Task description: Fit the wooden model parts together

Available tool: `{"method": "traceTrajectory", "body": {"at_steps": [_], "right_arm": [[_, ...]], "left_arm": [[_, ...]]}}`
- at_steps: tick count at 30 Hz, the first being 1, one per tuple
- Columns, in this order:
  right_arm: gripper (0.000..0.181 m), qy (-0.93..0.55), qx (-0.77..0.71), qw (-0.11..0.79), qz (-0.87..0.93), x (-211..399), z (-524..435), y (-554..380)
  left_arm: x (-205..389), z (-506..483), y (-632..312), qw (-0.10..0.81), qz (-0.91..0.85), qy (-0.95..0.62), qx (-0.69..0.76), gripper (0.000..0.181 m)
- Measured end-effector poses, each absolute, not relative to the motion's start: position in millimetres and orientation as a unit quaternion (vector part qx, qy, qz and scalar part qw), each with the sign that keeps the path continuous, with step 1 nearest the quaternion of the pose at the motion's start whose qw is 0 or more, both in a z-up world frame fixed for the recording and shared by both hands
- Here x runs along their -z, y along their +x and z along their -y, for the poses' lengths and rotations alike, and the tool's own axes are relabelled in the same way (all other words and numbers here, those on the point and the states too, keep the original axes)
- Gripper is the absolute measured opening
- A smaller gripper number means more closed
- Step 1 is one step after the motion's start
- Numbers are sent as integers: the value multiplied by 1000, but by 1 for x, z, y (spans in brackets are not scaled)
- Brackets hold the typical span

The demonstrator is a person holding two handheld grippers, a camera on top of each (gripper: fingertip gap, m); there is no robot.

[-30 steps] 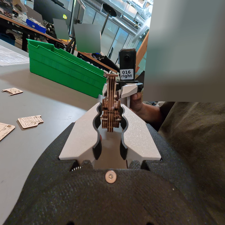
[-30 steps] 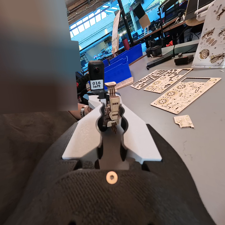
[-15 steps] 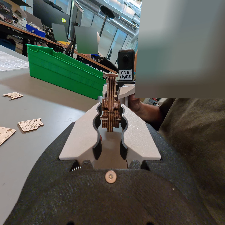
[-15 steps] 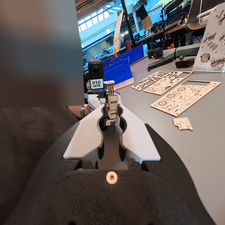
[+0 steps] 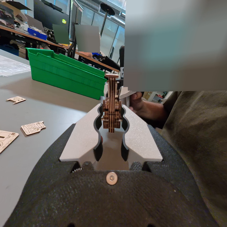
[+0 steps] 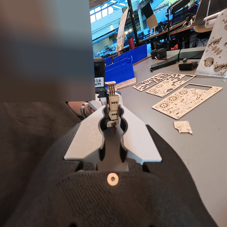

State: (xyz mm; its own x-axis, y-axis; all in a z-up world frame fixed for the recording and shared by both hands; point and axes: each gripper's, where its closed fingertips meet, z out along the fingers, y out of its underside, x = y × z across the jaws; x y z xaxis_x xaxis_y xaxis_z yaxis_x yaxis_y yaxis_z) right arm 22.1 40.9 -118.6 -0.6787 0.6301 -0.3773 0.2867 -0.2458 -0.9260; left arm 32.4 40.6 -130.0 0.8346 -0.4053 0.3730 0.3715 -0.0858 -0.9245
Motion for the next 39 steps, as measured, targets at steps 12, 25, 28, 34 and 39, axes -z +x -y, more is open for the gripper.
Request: {"method": "traceTrajectory", "body": {"at_steps": [12, 25, 28, 34, 39], "right_arm": [[16, -379, -653, 166, 634, 121, -42, 21], [12, -386, -631, 182, 648, 123, -43, 19], [11, -376, -624, 203, 654, 122, -43, 20], [15, -359, -626, 216, 657, 120, -41, 22], [33, -357, -630, 208, 658, 122, -39, 22]], "left_arm": [[135, -43, 33, 673, -27, -705, 220, 26], [137, -44, 35, 668, -34, -715, 203, 26], [137, -45, 35, 667, -29, -716, 204, 26], [136, -44, 35, 664, -29, -715, 219, 25], [134, -42, 32, 677, -43, -703, 214, 26]]}}
